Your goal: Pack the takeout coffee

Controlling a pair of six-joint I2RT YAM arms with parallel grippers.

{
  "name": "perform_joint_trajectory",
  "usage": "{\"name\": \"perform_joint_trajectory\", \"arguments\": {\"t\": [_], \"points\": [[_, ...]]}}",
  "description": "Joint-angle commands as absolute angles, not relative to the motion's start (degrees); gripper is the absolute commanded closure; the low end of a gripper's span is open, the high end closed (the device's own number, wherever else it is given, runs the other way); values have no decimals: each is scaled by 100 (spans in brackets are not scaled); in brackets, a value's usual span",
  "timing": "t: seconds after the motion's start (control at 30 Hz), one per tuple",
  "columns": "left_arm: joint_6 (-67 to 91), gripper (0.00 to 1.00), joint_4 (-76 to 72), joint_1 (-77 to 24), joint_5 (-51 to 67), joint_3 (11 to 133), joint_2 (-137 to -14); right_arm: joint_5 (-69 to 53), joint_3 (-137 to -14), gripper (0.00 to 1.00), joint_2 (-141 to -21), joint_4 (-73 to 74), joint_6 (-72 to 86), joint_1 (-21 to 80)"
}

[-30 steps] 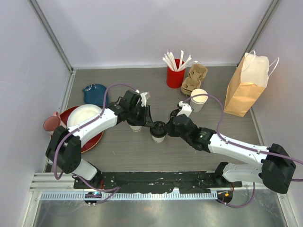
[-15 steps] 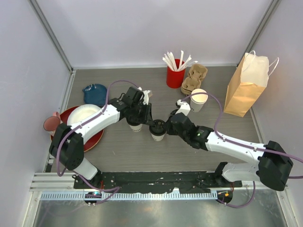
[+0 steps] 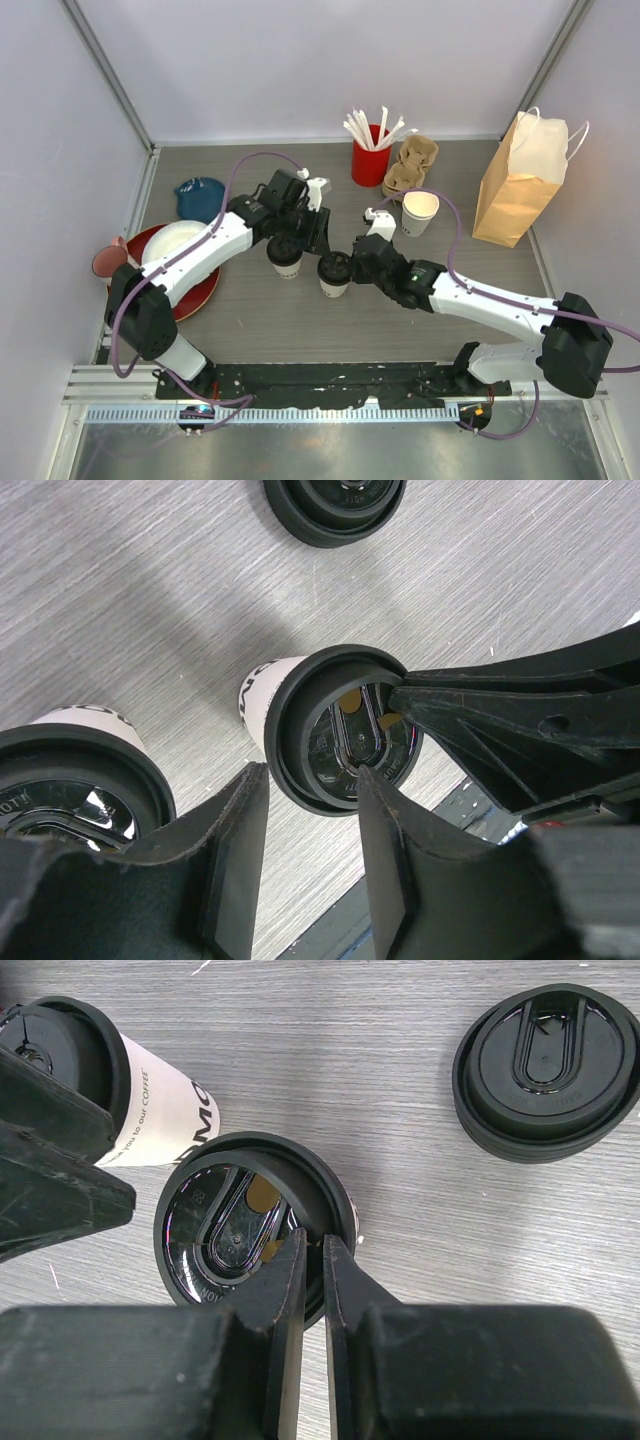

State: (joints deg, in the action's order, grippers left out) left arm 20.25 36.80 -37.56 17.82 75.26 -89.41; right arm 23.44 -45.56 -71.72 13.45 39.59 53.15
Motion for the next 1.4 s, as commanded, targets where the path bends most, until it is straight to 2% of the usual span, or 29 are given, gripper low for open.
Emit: {"name": "perform_joint_trajectory", "arguments": {"t": [0.0, 0.2, 0.37, 0.53, 1.37], "points": [[1618, 54, 3946, -3753, 1889, 7874, -8780, 2452, -4605, 98, -7295, 2206, 3666, 5344], [1292, 46, 4367, -3262, 2057, 8270, -8763, 2540, -4904, 99, -7541, 2215, 3446, 5344], [862, 43, 4614, -2761, 1206, 8253, -8465, 2628, -5211, 99, -7786, 2153, 3200, 5335], [493, 35, 4728, -2514, 1143, 8025, -8192, 2830, -5545, 99, -8050, 2145, 2936, 5335], [448, 34, 4509, -2162, 1257, 7559, -7849, 3428, -6802, 99, -9035, 1916, 1582, 4904]]}}
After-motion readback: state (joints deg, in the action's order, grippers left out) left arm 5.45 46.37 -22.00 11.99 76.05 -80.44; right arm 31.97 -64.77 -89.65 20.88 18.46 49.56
